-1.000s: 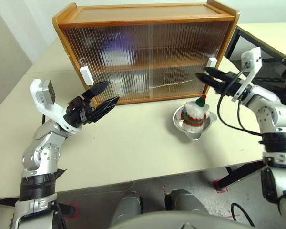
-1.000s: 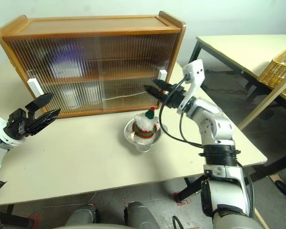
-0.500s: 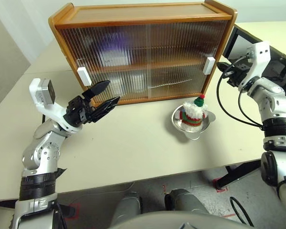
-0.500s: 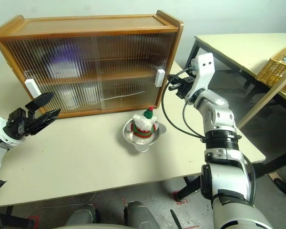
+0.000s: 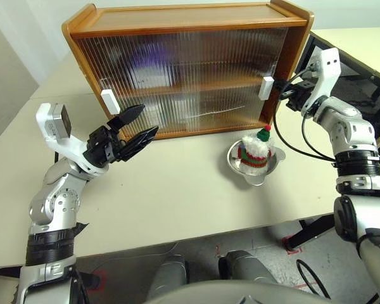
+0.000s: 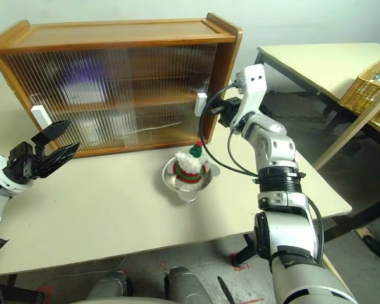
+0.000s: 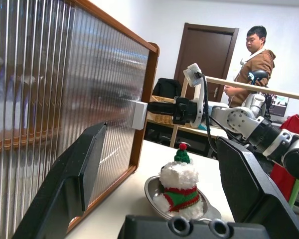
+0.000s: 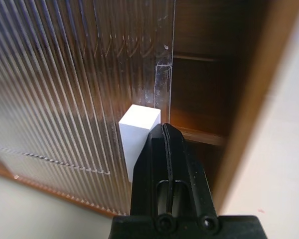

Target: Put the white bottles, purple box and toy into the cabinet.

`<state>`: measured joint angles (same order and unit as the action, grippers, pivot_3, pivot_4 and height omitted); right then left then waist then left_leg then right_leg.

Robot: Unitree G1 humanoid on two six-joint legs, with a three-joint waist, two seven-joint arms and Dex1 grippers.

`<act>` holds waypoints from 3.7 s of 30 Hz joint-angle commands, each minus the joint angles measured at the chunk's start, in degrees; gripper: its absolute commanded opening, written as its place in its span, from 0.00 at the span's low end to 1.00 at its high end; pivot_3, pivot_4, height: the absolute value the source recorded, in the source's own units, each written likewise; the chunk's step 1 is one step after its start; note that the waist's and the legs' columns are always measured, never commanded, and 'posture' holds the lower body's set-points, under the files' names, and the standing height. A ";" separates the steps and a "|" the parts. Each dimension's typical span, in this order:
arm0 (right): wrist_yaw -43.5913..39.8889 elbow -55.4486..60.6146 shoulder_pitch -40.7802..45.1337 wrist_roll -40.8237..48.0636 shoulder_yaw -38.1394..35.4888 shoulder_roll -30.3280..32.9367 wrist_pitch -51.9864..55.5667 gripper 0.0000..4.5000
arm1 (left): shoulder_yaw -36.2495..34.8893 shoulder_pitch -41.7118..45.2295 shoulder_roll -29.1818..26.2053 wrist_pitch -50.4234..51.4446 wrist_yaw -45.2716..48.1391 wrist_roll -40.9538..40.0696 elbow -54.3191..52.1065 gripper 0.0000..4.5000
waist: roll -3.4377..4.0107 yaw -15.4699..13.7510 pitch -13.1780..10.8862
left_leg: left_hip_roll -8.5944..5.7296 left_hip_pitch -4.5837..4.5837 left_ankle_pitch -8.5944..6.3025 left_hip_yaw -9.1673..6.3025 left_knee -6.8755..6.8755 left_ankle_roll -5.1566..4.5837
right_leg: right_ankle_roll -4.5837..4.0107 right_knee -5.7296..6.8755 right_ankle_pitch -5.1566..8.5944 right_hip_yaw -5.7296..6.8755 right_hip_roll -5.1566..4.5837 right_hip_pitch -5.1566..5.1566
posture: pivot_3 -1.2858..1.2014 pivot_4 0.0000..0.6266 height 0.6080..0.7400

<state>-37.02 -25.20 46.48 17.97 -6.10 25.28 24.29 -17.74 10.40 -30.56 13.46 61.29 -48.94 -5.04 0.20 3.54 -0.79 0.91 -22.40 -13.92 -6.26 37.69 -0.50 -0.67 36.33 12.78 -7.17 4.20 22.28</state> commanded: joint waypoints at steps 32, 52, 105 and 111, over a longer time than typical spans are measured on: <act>-0.87 -4.19 8.25 1.02 2.81 -15.69 7.33 0.00 | -0.96 -1.84 0.19 -1.72 -3.72 1.15 -4.45 1.00 | 0.01 -0.70 0.00 | 0.06 -0.42 0.02 -0.01 0.04 -0.01 | -0.59 0.52 -0.04 0.06 0.06 0.65 | 0.52 0.01 1.00; -3.84 0.48 3.54 0.29 1.13 -4.81 5.76 0.04 | 0.62 1.11 1.39 -1.94 -2.45 2.22 -1.64 1.00 | -0.02 -1.94 0.01 | 0.05 -0.42 0.05 0.07 0.21 0.02 | -0.74 0.86 0.08 0.09 0.01 0.69 | 0.50 0.00 1.00; -16.04 24.66 -34.61 12.28 1.99 6.29 8.39 0.99 | -0.12 3.25 0.47 -1.33 -0.16 2.41 0.66 1.00 | -0.07 -0.72 0.00 | -0.25 0.44 -0.03 0.10 0.14 0.18 | 0.41 0.79 0.86 -0.09 -0.01 -0.26 | 0.49 0.01 1.00; -15.86 23.03 -32.76 11.34 2.91 4.83 7.37 0.99 | -0.32 3.11 0.31 -1.38 -0.44 2.42 0.35 1.00 | -0.07 -0.73 0.00 | -0.25 0.45 -0.03 0.09 0.13 0.18 | 0.40 0.79 0.86 -0.09 -0.01 -0.27 | 0.49 0.00 1.00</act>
<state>-53.06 -1.20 13.09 30.28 -3.87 30.22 32.12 -17.47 13.11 -29.66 11.80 60.93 -46.80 -4.50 0.13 2.81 -0.79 0.66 -21.96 -13.95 -6.18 37.81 -0.33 -0.27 37.12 13.64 -7.26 4.19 22.02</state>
